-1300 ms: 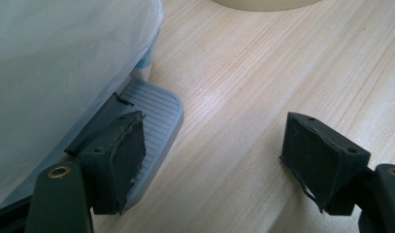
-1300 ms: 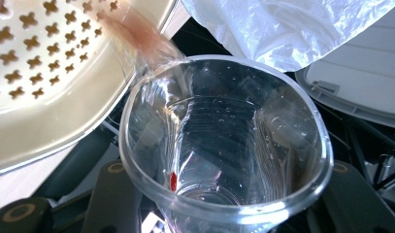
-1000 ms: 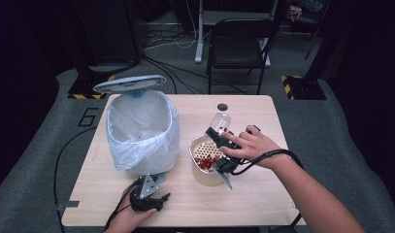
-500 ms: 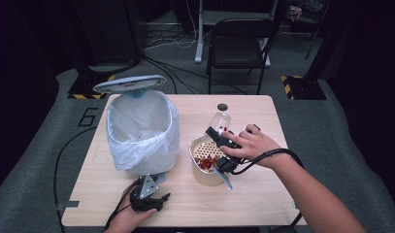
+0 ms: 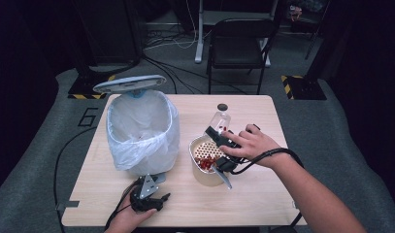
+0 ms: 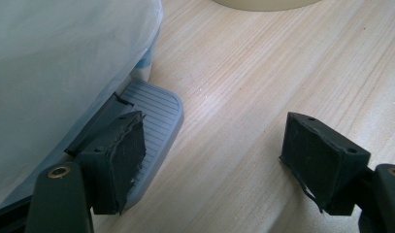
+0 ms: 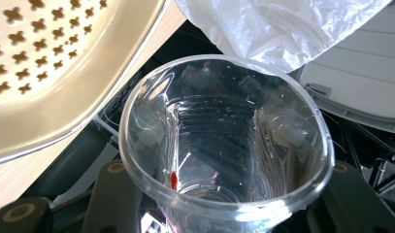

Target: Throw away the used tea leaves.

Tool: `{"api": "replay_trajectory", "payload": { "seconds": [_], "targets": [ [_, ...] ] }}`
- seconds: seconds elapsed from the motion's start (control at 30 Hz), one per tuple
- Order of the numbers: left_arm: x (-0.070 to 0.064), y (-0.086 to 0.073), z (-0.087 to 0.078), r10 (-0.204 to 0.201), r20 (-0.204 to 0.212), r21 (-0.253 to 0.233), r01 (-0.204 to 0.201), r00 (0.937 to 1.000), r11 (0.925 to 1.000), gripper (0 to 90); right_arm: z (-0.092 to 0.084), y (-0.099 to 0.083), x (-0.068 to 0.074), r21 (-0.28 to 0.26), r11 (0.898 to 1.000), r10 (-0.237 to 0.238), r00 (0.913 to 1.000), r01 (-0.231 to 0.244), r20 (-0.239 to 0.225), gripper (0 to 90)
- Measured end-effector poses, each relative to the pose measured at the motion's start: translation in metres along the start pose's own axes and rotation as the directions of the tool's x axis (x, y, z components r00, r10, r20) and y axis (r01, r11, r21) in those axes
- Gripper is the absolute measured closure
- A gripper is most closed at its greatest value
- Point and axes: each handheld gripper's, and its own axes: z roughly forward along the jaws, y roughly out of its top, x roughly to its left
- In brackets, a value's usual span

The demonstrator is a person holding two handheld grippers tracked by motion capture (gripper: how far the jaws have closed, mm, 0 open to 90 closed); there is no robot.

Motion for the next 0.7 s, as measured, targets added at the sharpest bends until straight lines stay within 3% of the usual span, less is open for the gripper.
{"api": "replay_trajectory", "payload": {
  "seconds": [0.27,0.57,0.7],
  "targets": [
    [0.0,0.0,0.0,0.0,0.0,0.0,0.0,1.0,1.0,23.5,0.0002,0.0012,-0.0002,-0.003,1.0,-0.006,1.0,0.006,0.0,47.9],
    [0.0,0.0,0.0,0.0,0.0,0.0,0.0,1.0,1.0,23.5,-0.0012,0.0001,-0.0034,-0.008,1.0,0.021,0.9998,-0.021,0.001,47.9],
    [0.0,0.0,0.0,0.0,0.0,0.0,0.0,1.0,1.0,23.5,-0.0028,0.0019,-0.0018,-0.002,0.996,0.092,0.9958,-0.092,-0.004,47.9]
  ]
}}
